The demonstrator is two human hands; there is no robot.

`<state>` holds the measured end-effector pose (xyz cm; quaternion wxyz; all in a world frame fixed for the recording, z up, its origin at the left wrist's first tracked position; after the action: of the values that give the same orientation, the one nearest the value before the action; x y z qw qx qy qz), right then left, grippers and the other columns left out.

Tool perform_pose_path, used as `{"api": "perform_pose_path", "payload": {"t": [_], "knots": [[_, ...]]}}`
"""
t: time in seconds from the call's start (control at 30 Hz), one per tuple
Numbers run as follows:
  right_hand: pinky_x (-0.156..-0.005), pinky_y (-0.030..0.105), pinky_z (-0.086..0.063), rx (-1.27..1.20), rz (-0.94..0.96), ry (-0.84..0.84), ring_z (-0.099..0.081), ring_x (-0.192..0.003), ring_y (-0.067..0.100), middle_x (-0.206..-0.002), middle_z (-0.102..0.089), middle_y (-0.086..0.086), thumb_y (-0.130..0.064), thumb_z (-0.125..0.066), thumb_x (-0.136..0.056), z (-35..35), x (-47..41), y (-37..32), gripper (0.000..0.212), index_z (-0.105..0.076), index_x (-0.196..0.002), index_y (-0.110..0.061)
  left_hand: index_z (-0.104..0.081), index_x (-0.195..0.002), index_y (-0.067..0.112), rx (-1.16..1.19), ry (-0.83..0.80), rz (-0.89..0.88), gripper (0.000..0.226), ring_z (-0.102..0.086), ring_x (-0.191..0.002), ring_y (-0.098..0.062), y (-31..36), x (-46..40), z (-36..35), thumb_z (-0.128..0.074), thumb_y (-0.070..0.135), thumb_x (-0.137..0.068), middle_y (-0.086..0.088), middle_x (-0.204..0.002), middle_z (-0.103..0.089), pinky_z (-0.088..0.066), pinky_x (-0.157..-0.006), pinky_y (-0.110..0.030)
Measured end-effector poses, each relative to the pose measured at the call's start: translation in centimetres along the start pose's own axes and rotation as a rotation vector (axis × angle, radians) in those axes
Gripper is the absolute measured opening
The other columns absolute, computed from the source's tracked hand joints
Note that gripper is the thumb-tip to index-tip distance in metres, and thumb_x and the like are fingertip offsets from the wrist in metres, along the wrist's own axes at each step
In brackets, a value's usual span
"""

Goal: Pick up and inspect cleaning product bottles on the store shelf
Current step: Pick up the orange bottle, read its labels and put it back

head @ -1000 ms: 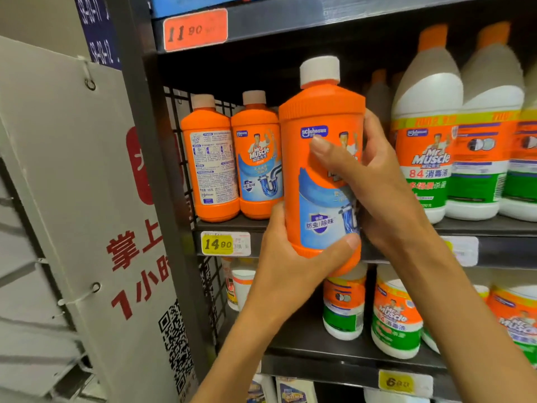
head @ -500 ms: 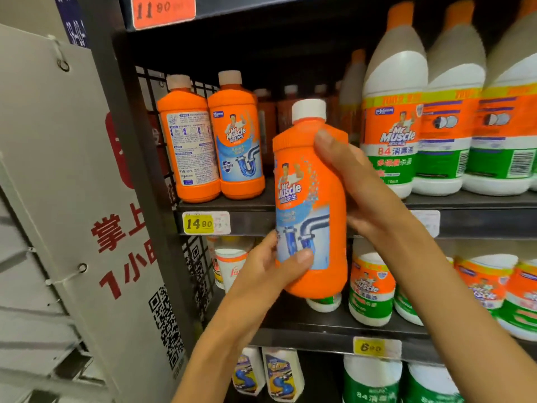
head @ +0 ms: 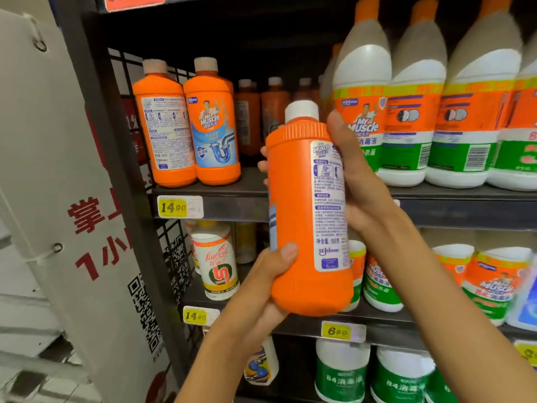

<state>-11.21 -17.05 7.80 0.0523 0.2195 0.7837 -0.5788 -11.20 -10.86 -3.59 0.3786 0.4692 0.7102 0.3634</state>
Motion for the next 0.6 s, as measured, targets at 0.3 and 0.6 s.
{"api": "perform_pose_path", "payload": {"t": [0.3, 0.6], "knots": [[-0.062, 0.021, -0.053, 0.396, 0.348, 0.368, -0.07, -0.074, 0.009, -0.082, -0.073, -0.004, -0.048, -0.071, -0.062, 1.9, 3.2, -3.5, 0.056, -0.062, -0.109, -0.02, -0.053, -0.106, 0.044, -0.571, 0.275, -0.317, 0.054, -0.063, -0.093, 0.012, 4.0, 0.1, 0.4, -0.063, 0.073, -0.061, 0.036, -0.098, -0.065, -0.047, -0.067, -0.003], [-0.079, 0.029, -0.054, 0.117, 0.117, 0.211, -0.069, -0.082, 0.012, -0.085, -0.072, 0.001, -0.053, -0.062, -0.069, 0.5, 2.4, -0.7, 0.046, -0.065, -0.098, -0.018, -0.072, -0.097, 0.046, -0.081, 0.123, -0.077, 0.057, -0.067, -0.104, -0.019, 1.3, 1.1, 1.3, -0.064, 0.075, -0.048, 0.004, -0.11, -0.072, -0.055, -0.089, -0.04]]}}
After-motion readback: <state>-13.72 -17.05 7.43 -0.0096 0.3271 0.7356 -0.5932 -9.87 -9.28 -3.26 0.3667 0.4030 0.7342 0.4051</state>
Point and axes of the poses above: each hand's wrist, its own x-axis away from the middle knuckle, its own z-axis out of the back of the hand, y = z × x, the point moved 10 cm from there along -x, towards the middle knuckle
